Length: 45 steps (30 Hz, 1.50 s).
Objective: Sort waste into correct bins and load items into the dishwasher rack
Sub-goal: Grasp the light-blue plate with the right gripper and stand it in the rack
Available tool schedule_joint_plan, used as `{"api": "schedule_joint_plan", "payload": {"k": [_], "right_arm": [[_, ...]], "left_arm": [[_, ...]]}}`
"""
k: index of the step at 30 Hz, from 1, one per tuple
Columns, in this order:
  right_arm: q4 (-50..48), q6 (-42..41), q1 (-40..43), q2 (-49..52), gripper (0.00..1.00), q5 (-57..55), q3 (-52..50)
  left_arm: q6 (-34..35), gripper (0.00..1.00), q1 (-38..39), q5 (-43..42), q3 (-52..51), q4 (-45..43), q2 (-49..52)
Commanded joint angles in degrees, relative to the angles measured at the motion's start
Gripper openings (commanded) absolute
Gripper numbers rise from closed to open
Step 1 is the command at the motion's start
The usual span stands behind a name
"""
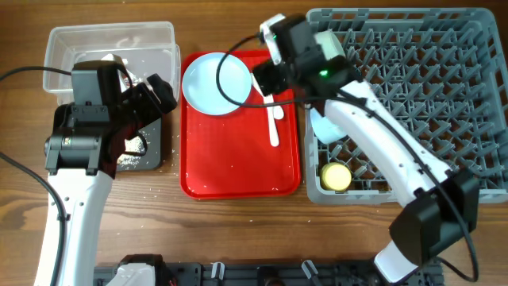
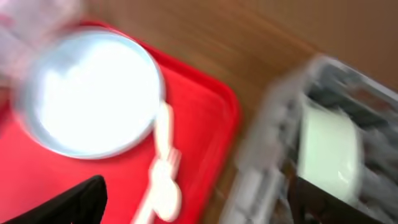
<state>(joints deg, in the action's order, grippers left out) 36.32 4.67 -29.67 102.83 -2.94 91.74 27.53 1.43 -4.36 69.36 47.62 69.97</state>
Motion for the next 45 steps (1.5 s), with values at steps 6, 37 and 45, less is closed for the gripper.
{"api": "schedule_joint_plan", "payload": {"k": [6, 37, 45], "right_arm": [[-5.11, -33.35, 0.28, 5.88, 0.78, 11.06, 0.39], [-8.57, -36.72, -0.28, 14.27, 0.04, 9.46, 1.20], [-1.95, -13.38, 3.82, -14.14, 0.04, -49.09, 1.20]], "left_arm": [[-0.07, 1.00, -0.33, 0.35, -0.24, 0.02, 0.22], [-0.07, 1.00, -0.33, 0.35, -0.24, 0.02, 0.22], [-0.07, 1.00, -0.33, 0.35, -0.24, 0.02, 0.22]]}}
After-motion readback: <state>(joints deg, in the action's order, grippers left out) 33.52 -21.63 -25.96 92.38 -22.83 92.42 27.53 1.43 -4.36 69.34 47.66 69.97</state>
